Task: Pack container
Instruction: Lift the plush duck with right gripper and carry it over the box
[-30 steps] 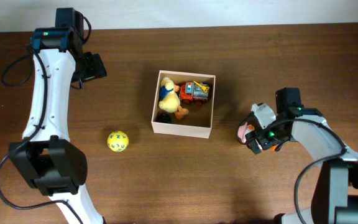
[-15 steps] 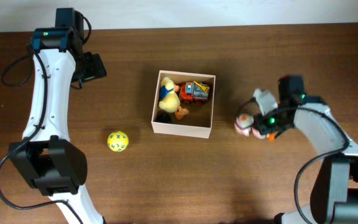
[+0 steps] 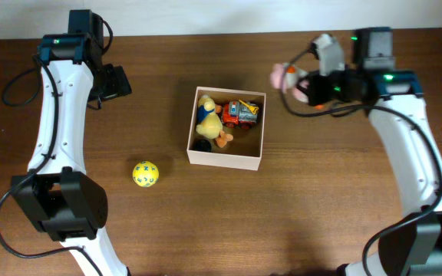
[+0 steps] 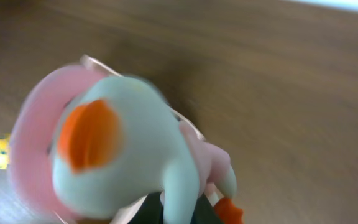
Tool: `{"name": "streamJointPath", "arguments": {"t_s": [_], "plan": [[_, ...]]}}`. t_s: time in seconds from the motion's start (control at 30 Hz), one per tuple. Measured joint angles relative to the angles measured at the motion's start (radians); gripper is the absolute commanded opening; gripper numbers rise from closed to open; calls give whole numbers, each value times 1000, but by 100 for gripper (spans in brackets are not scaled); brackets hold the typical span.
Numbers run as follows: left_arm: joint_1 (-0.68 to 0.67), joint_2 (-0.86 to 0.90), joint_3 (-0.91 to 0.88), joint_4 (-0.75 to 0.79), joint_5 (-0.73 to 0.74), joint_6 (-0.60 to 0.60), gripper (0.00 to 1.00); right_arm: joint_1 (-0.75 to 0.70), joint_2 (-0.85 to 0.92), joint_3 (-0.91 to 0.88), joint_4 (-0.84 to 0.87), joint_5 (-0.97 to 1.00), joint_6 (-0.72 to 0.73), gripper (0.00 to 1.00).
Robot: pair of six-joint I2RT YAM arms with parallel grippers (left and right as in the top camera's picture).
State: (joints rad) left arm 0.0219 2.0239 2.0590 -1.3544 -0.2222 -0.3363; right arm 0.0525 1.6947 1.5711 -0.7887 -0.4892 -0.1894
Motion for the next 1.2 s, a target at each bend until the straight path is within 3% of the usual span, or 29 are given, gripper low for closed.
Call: {"name": "streamJointPath", "arguments": {"t_s": [0.37, 0.63, 0.83, 0.87, 0.93, 0.97, 1.03, 1.2], "plan": [[0, 0, 0, 0, 0, 0, 99, 285, 32, 4, 100, 120, 74, 4], [0, 0, 0, 0, 0, 0, 99, 322, 202, 3, 108, 214, 242, 4], [0, 0, 0, 0, 0, 0, 99, 322, 229, 4, 86, 228, 300, 4], [0, 0, 0, 0, 0, 0, 99, 322, 229, 4, 81, 228, 311, 5], [0, 0, 0, 0, 0, 0, 99, 322, 229, 4, 53, 228, 330, 27], [0, 0, 0, 0, 0, 0, 99, 322, 229, 4, 41, 230, 334, 31], [0, 0, 0, 0, 0, 0, 99, 322, 229, 4, 20, 231, 344, 36], [0, 0, 0, 0, 0, 0, 99, 322, 229, 4, -36, 231, 354, 37]]}}
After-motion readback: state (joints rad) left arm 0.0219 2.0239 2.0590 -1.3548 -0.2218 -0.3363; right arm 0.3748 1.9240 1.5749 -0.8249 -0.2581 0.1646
